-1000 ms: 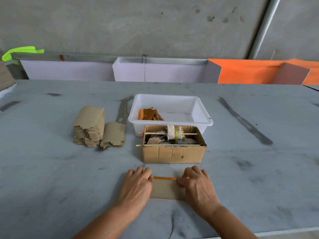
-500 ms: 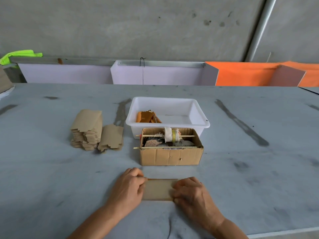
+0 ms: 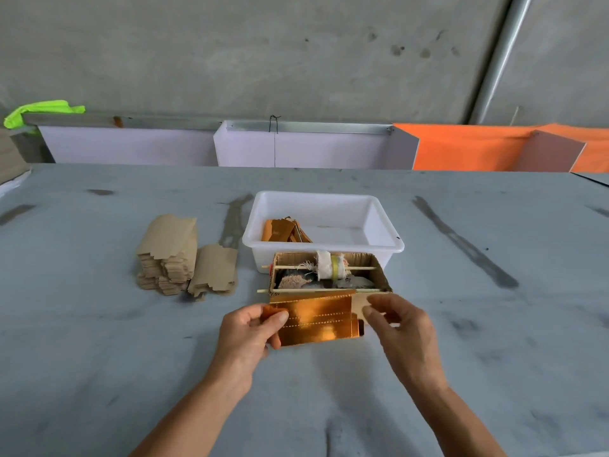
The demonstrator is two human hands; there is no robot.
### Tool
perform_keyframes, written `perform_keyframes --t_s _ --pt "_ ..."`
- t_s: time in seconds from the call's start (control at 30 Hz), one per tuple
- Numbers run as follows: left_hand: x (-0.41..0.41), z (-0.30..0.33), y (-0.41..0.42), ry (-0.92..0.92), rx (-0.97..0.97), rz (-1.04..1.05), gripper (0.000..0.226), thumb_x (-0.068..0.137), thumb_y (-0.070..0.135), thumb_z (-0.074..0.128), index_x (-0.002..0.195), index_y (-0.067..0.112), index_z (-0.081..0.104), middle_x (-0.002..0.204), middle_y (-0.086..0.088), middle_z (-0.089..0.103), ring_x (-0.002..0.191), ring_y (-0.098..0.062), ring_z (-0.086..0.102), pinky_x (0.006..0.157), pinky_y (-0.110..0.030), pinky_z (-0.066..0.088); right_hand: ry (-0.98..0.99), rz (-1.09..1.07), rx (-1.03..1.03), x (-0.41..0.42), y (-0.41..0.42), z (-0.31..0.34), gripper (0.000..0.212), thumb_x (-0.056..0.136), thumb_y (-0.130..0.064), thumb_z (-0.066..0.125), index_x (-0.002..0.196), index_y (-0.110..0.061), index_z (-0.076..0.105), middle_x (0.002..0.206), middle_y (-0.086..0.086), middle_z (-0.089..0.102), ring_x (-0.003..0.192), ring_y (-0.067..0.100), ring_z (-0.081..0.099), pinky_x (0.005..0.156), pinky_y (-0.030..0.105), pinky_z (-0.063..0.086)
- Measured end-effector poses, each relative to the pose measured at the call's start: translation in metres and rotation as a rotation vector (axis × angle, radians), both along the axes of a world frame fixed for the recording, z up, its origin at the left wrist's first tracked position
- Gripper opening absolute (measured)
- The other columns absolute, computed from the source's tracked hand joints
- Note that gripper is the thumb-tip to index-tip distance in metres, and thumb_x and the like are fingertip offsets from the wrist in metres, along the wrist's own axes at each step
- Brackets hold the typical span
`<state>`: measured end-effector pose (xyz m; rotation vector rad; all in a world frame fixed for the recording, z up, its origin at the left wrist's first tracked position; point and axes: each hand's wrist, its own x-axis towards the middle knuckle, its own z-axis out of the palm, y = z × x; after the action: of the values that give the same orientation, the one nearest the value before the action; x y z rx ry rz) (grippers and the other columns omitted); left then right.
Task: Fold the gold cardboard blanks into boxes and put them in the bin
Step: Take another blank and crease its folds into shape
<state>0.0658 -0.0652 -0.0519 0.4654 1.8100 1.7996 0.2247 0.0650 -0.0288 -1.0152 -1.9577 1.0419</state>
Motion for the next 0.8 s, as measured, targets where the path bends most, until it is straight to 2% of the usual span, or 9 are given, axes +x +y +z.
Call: perform_keyframes --t_s 0.07,0.17,0.27,0.37,0.5,0.63,0.7,0.8 --pt "0.001 0.006 0.002 -0.021 0.026 0.019 0.005 0.083 0.007 0.069 0.079 0.010 0.069 0.050 -0.001 0.055 0.043 -0.006 0.049 0.043 -0.018 0.033 0.021 -0.064 -0.053 0.000 -0.005 0.003 0.014 0.087 -0.019 0.066 0.101 -0.020 0.069 0.077 -0.006 0.069 0.065 0.007 0.061 0.057 0.014 0.045" --pt "0.005 0.012 0.005 -0.008 0.045 0.015 0.005 0.082 0.005 0.069 0.078 0.008 0.069 0.051 -0.002 0.056 0.044 -0.007 0.050 0.038 -0.016 0.033 0.118 0.029 -0.383 -0.005 -0.014 0.007 0.020 0.090 -0.017 0.063 0.107 -0.025 0.057 0.064 0.002 0.070 0.049 0.008 0.058 0.047 0.020 0.044" --pt "0.007 0.016 0.004 0.031 0.053 -0.026 0.006 0.083 0.004 0.068 0.077 0.007 0.069 0.051 -0.003 0.057 0.044 -0.008 0.050 0.040 -0.017 0.036 0.164 0.077 -0.541 -0.010 -0.014 0.015 0.007 0.091 -0.013 0.060 0.096 -0.019 0.060 0.061 0.005 0.069 0.047 0.010 0.057 0.044 0.021 0.042" --pt "0.009 0.022 0.003 0.032 0.066 -0.034 0.006 0.080 0.003 0.070 0.077 0.008 0.070 0.052 -0.003 0.060 0.046 -0.008 0.052 0.043 -0.018 0.042 0.109 0.104 -0.592 -0.011 -0.012 0.019 0.010 0.092 -0.014 0.059 0.092 -0.006 0.065 0.064 0.006 0.070 0.046 0.010 0.057 0.045 0.021 0.043" --pt "0.010 0.022 0.004 0.005 0.013 0.066 0.008 0.077 0.004 0.074 0.073 0.009 0.069 0.047 0.000 0.056 0.039 -0.007 0.048 0.038 -0.018 0.040 0.141 0.109 -0.645 -0.010 -0.010 0.019 0.012 0.092 -0.015 0.059 0.089 -0.005 0.066 0.067 0.008 0.071 0.046 0.011 0.057 0.047 0.022 0.043" --pt "0.012 0.025 0.002 -0.110 -0.091 -0.034 0.016 0.082 0.018 0.072 0.070 0.009 0.065 0.048 -0.002 0.054 0.036 -0.012 0.047 0.035 -0.019 0.036 0.139 0.119 -0.633 -0.009 -0.008 0.018 0.013 0.092 -0.016 0.059 0.089 -0.005 0.066 0.068 0.008 0.072 0.047 0.010 0.058 0.046 0.020 0.043" --pt "0.012 0.031 0.002 -0.218 -0.123 -0.108 0.014 0.083 0.022 0.071 0.080 0.010 0.066 0.054 -0.004 0.062 0.040 -0.014 0.053 0.036 -0.019 0.039 0.125 0.127 -0.622 -0.008 -0.007 0.019 0.013 0.092 -0.016 0.059 0.089 -0.006 0.066 0.068 0.008 0.072 0.047 0.010 0.058 0.045 0.019 0.043" --pt "0.011 0.034 0.004 -0.286 -0.128 -0.160 0.016 0.083 0.023 0.070 0.090 0.009 0.066 0.065 -0.007 0.070 0.045 -0.015 0.059 0.039 -0.020 0.043 0.120 0.137 -0.618 -0.006 -0.006 0.019 0.011 0.091 -0.016 0.060 0.089 -0.007 0.067 0.068 0.008 0.072 0.046 0.012 0.060 0.043 0.019 0.043"
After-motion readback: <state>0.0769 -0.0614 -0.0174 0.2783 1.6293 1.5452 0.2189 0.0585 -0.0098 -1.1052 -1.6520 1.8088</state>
